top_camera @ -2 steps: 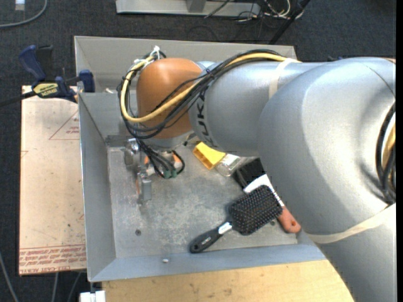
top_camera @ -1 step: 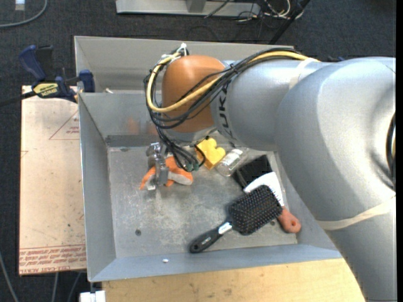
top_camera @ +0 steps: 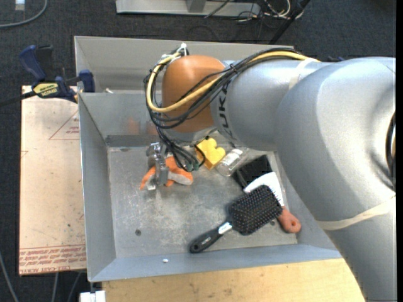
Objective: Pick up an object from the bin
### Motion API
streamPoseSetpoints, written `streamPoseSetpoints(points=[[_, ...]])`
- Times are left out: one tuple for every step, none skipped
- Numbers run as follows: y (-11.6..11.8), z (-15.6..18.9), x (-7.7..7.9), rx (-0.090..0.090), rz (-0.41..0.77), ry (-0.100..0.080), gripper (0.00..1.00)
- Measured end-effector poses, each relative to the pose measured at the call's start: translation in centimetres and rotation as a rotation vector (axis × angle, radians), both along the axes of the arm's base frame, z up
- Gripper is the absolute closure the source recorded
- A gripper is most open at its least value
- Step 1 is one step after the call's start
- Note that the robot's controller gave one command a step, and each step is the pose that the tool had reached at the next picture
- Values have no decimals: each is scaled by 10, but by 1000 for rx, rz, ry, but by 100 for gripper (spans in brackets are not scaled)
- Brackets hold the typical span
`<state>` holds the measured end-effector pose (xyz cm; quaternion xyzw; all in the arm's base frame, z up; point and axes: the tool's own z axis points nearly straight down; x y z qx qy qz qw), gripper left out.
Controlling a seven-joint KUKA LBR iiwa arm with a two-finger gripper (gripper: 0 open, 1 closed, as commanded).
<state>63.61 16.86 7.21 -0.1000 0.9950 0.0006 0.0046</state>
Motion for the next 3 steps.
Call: streamPoseSetpoints(points=[[1,45,2,-1,-2,6,100],[-3,61,12,4,-5,-14,100],[-27,187,-15,1,-21,1,100]])
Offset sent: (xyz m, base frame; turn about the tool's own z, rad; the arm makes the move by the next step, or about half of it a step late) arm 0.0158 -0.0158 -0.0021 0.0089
